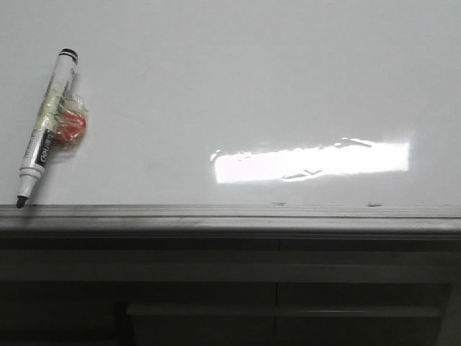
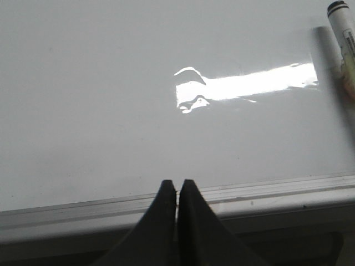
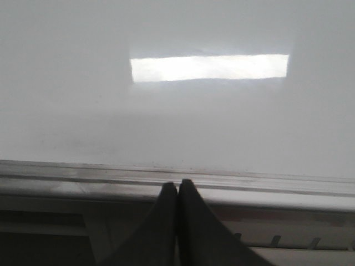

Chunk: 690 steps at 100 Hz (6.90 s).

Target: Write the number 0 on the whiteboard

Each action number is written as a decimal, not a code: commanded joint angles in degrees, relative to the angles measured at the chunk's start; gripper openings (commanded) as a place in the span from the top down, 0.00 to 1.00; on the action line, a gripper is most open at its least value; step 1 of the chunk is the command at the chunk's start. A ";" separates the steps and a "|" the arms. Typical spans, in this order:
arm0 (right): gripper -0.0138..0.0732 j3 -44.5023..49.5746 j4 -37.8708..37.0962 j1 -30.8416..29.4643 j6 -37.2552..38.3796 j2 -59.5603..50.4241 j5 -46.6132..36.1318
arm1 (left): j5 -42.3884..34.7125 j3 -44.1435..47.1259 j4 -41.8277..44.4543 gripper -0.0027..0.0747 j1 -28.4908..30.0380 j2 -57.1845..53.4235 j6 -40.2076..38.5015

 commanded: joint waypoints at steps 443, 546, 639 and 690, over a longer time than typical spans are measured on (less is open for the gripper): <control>0.38 -49.47 55.86 29.31 -63.96 44.19 26.67 | 19.22 -51.56 8.24 0.99 -58.01 60.94 15.22; 0.48 -54.87 57.33 37.40 -63.96 64.66 22.68 | 19.77 -51.60 8.44 0.99 -58.10 60.94 15.22; 0.90 -51.80 55.16 32.59 -58.95 57.96 18.17 | 19.97 -51.96 6.39 0.36 -58.10 53.71 3.89; 0.89 -46.78 16.82 24.23 -16.88 41.26 19.82 | 9.65 -36.27 29.91 0.99 -50.98 27.39 -34.61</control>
